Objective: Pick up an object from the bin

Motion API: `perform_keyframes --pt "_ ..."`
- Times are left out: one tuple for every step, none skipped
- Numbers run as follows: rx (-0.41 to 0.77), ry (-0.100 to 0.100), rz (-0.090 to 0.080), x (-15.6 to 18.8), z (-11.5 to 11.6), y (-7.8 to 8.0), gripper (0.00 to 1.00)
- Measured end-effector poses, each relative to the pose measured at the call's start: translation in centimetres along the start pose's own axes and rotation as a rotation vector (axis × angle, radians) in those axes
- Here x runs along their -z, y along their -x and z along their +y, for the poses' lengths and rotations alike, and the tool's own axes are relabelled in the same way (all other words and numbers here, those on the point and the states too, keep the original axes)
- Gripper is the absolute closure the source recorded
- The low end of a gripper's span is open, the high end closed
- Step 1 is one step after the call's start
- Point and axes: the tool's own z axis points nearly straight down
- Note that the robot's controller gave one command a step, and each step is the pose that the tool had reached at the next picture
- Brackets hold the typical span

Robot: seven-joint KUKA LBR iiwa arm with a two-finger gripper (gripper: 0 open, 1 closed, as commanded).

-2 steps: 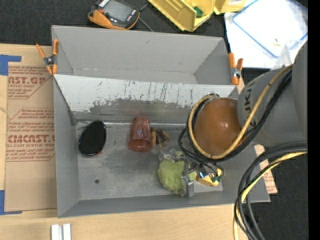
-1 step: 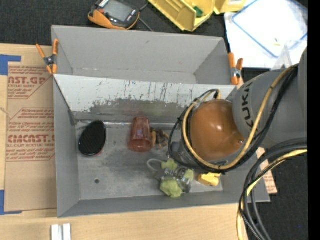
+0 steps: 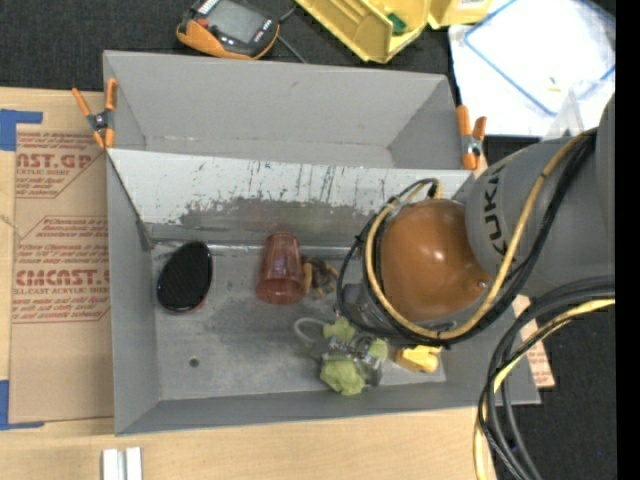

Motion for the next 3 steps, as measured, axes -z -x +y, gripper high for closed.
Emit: perform_keyframes --pt "0.000 0.004 0.001 1.9 0.2 0.0 1.00" --pt "-0.001 0.004 0.001 3.0 0.2 0.0 1.00" --pt "-0.002 0.004 -0.001 8.7 0.3 0.1 1.00"
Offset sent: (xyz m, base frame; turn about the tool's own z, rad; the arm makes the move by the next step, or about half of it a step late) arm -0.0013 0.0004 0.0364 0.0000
